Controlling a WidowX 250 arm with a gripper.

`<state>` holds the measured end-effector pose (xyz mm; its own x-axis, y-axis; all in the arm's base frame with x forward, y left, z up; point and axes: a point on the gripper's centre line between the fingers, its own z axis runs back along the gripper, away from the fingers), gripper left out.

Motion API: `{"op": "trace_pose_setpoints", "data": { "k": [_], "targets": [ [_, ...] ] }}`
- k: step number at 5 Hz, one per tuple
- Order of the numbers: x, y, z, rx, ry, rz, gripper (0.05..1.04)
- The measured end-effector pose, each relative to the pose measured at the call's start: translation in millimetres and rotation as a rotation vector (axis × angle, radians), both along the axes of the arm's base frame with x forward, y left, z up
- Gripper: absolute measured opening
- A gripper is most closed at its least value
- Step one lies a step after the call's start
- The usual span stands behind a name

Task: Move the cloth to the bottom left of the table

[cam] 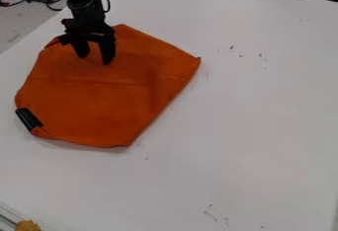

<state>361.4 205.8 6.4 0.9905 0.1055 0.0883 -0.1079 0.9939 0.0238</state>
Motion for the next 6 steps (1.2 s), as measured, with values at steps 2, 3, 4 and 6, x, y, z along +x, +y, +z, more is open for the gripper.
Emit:
{"op": "trace_pose_setpoints", "data": {
  "k": [2, 3, 4, 6],
  "targets": [
    [-14.1, 5.2, 27.3, 0.028, -0.012, 0.053, 0.998],
    [-13.5, 5.0, 49.6, 0.052, -0.041, 0.072, 0.998],
    [-4.4, -3.8, 59.5, 0.06, -0.032, 0.053, 0.998],
    [9.2, -44.9, 63.8, 0.005, -0.002, 0.037, 0.998]
  ]
}}
